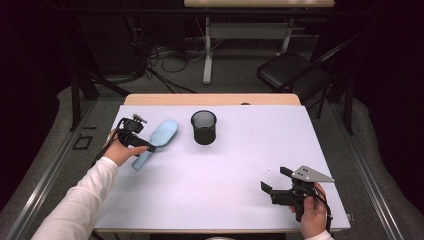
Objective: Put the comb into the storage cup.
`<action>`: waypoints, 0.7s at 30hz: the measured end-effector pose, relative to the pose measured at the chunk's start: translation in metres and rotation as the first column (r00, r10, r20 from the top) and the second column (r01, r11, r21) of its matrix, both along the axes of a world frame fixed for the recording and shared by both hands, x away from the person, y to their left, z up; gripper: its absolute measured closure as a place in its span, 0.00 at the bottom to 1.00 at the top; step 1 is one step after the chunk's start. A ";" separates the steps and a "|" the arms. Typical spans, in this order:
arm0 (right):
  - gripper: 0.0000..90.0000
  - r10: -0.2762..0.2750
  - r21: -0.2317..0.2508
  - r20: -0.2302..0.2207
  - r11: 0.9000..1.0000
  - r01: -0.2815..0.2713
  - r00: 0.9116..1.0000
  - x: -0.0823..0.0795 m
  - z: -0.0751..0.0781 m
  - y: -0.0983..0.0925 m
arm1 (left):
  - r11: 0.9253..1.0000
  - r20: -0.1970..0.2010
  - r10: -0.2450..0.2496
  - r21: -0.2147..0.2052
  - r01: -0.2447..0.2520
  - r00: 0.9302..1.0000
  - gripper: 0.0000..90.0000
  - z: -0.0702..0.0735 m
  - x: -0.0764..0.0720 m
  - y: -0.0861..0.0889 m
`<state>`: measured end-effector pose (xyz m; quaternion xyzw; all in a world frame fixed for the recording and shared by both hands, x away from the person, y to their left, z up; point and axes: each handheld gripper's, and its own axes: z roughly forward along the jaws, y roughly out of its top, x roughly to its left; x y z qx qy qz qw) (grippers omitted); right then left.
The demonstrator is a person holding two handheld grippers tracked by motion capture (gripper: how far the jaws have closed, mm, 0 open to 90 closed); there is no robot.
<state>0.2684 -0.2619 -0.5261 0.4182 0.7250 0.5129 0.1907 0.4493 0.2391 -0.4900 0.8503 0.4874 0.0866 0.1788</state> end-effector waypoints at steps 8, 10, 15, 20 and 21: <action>0.08 0.001 -0.004 -0.001 1.000 -0.001 1.000 0.000 0.000 0.000 | 0.999 0.001 -0.017 0.045 0.017 1.000 0.21 -0.002 0.000 -0.004; 0.08 0.002 -0.005 0.000 1.000 -0.002 1.000 0.000 0.000 0.000 | 0.999 0.002 -0.017 0.050 0.016 1.000 0.27 -0.002 0.000 -0.005; 0.08 0.001 -0.003 0.002 1.000 -0.001 1.000 0.000 0.000 0.000 | 0.999 -0.017 -0.015 0.044 0.016 1.000 0.33 -0.004 0.000 -0.006; 0.08 0.003 -0.001 0.002 1.000 -0.003 1.000 0.000 0.000 0.001 | 0.999 -0.032 -0.016 0.039 0.017 0.999 0.39 -0.006 0.001 -0.008; 0.08 0.003 -0.002 0.002 1.000 -0.003 1.000 0.000 0.000 0.001 | 0.999 -0.036 -0.017 0.037 0.018 0.999 0.40 -0.007 0.001 -0.008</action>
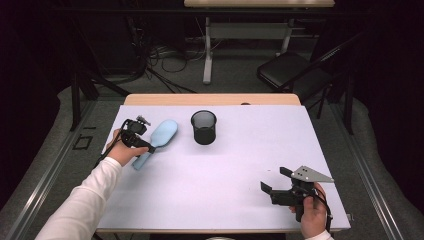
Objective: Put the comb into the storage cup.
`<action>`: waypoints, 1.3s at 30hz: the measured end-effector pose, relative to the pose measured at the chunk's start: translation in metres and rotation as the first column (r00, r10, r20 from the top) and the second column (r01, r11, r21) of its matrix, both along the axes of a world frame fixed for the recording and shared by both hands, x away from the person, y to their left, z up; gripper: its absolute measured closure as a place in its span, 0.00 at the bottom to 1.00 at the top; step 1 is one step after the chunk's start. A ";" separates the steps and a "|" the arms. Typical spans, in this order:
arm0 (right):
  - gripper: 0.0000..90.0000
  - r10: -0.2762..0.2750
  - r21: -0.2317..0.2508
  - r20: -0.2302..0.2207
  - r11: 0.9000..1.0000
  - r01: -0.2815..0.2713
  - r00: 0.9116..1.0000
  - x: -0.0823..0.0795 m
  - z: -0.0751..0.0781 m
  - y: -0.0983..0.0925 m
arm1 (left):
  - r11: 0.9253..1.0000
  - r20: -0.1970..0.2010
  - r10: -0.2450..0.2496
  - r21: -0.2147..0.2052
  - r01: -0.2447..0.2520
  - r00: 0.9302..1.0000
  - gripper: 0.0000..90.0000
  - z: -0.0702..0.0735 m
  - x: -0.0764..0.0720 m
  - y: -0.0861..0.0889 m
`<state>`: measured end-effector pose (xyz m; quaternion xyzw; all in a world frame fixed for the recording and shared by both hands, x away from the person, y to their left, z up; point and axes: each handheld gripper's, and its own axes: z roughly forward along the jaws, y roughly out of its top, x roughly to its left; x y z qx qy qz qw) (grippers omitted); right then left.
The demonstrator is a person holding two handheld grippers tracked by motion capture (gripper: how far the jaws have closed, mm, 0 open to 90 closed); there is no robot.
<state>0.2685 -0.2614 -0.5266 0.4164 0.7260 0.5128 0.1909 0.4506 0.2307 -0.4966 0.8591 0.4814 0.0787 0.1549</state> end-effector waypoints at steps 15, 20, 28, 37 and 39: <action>0.09 0.006 0.000 -0.004 1.000 -0.006 1.000 0.000 0.000 0.000 | 1.000 -0.031 -0.018 0.017 0.018 0.999 0.53 -0.006 0.004 -0.006; 0.10 0.010 -0.004 -0.005 1.000 -0.010 1.000 0.000 0.000 0.001 | 1.000 -0.033 -0.012 0.026 0.013 0.999 0.54 -0.009 0.007 -0.005; 0.11 0.009 -0.004 -0.006 1.000 -0.009 1.000 0.000 0.000 0.000 | 0.999 -0.042 -0.012 0.037 0.014 0.999 0.58 -0.013 0.011 -0.006; 0.11 0.010 -0.005 -0.007 1.000 -0.010 1.000 0.000 0.000 0.000 | 0.998 -0.052 -0.023 0.058 0.026 0.998 0.63 -0.019 0.014 -0.008; 0.11 0.010 -0.005 -0.007 1.000 -0.010 1.000 0.000 0.000 0.000 | 0.998 -0.052 -0.026 0.058 0.029 0.998 0.64 -0.020 0.015 -0.009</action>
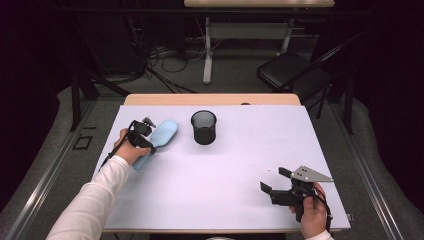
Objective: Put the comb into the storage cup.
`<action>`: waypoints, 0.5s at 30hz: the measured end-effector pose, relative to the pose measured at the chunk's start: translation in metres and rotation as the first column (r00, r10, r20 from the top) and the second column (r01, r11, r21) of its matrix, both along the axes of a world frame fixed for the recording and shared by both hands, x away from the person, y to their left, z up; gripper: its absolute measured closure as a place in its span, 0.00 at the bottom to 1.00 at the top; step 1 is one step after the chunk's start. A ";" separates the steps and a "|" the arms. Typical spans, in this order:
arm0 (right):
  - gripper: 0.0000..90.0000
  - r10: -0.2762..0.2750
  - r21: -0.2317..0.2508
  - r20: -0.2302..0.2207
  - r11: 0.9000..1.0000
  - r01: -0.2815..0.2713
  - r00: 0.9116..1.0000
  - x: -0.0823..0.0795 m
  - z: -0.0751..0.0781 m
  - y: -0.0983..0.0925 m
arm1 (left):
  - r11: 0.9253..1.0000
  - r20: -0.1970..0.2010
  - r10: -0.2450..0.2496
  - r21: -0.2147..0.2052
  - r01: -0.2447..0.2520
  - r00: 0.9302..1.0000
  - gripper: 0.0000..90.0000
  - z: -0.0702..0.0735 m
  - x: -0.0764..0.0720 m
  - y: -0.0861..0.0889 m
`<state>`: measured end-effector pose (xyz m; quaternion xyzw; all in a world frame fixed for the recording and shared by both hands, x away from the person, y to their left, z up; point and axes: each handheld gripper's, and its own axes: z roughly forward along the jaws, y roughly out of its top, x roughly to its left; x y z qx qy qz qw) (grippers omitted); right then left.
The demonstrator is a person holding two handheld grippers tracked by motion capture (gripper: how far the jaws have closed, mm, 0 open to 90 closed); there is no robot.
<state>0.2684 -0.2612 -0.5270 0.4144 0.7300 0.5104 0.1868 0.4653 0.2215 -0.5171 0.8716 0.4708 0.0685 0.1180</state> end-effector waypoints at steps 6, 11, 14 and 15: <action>0.11 -0.001 0.000 0.000 1.000 0.001 1.000 0.000 0.000 0.000 | 1.000 -0.001 -0.012 0.003 0.012 1.000 0.66 -0.002 0.002 -0.002; 0.11 0.002 -0.002 -0.002 1.000 -0.002 1.000 0.000 0.000 0.000 | 1.000 -0.007 -0.012 0.004 0.012 1.000 0.67 -0.005 0.003 -0.002; 0.11 0.002 0.000 0.000 1.000 -0.002 1.000 0.000 0.000 0.000 | 1.000 -0.015 -0.014 0.004 0.014 1.000 0.68 -0.007 0.003 -0.002; 0.11 0.002 0.001 0.000 1.000 -0.002 1.000 0.000 0.000 0.000 | 1.000 -0.013 -0.012 0.000 0.012 1.000 0.69 -0.009 0.003 -0.002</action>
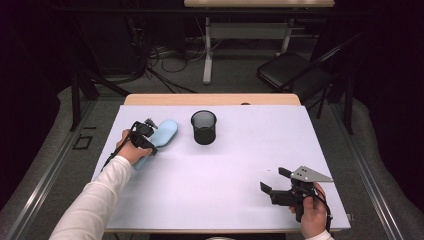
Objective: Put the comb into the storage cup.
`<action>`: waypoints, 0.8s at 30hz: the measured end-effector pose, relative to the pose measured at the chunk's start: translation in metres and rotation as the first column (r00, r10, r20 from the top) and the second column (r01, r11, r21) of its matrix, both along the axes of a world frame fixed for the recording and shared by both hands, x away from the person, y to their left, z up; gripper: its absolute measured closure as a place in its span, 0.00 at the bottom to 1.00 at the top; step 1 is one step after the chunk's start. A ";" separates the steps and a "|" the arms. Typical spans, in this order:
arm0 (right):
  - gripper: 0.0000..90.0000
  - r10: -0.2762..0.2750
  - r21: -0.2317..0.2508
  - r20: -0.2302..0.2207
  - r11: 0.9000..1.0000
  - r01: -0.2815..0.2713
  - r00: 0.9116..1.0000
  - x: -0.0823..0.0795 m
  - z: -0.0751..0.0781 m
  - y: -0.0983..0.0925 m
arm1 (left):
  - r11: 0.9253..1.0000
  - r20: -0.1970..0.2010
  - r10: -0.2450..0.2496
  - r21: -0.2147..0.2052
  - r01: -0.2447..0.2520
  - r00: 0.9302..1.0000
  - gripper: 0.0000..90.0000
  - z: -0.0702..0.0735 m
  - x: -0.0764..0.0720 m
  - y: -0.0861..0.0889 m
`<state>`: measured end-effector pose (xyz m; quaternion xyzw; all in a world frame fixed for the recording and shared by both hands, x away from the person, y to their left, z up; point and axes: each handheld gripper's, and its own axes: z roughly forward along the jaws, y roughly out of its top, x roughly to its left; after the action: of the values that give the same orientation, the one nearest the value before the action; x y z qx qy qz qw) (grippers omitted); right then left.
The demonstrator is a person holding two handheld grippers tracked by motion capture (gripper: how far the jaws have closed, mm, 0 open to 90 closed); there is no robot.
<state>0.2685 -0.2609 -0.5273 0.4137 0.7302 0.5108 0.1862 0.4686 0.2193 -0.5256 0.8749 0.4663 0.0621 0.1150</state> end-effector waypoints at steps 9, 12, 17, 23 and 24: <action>0.11 0.000 -0.006 -0.003 1.000 0.000 1.000 0.000 0.000 0.000 | 1.000 -0.008 0.005 -0.009 -0.005 1.000 0.72 -0.002 0.001 0.001; 0.12 -0.001 -0.007 -0.003 1.000 0.001 1.000 0.000 0.000 0.000 | 1.000 -0.007 0.006 -0.007 -0.006 1.000 0.73 -0.002 0.001 0.001; 0.12 -0.001 -0.007 -0.004 1.000 0.001 1.000 0.000 0.000 0.000 | 1.000 0.000 0.009 -0.006 -0.009 1.000 0.75 -0.002 0.001 0.001; 0.12 0.001 -0.009 -0.004 1.000 -0.001 1.000 0.000 0.000 0.000 | 1.000 0.007 0.016 -0.020 -0.016 1.000 0.77 -0.003 0.000 0.002; 0.12 0.001 -0.009 -0.003 1.000 -0.001 1.000 0.000 0.000 0.000 | 1.000 0.006 0.014 -0.019 -0.014 1.000 0.77 -0.003 0.000 0.002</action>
<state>0.2686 -0.2608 -0.5276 0.4132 0.7331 0.5071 0.1865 0.4688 0.2216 -0.5282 0.8702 0.4728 0.0611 0.1240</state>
